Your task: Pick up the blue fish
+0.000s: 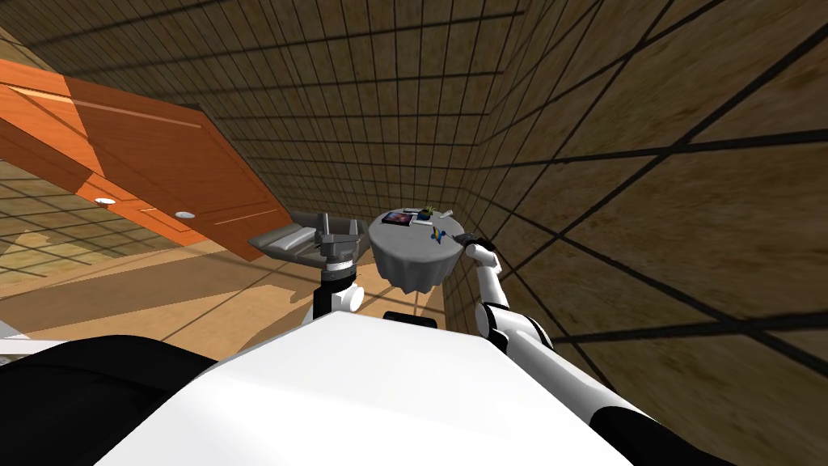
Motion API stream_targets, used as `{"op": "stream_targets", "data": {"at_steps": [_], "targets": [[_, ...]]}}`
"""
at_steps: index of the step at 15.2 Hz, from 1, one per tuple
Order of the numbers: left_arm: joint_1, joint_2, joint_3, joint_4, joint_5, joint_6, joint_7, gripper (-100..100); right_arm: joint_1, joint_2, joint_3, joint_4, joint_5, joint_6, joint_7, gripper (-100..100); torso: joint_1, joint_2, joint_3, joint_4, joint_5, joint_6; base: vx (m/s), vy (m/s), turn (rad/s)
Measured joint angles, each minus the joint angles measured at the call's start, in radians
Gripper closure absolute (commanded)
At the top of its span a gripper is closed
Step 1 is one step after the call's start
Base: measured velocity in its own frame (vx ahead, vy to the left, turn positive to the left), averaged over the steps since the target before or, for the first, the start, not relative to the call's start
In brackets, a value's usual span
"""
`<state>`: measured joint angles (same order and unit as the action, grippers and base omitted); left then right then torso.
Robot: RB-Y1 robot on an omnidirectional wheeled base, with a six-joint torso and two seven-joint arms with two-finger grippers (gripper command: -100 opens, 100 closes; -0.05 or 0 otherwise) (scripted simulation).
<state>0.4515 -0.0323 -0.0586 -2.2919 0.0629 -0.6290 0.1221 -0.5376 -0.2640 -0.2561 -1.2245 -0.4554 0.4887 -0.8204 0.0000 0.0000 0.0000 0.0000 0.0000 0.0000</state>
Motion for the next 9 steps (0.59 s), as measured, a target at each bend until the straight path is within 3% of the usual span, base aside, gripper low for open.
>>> {"op": "stream_targets", "data": {"at_steps": [9], "targets": [[0.000, 0.000, 0.000, 0.000, 0.000, 0.000, 0.000, 0, -0.180, -0.025, -0.034, 0.199, -0.059, 0.151, -0.138, -100, 0.000, 0.000, 0.000, 0.000, 0.000, 0.000, -0.005, -0.002, -0.020]]}}
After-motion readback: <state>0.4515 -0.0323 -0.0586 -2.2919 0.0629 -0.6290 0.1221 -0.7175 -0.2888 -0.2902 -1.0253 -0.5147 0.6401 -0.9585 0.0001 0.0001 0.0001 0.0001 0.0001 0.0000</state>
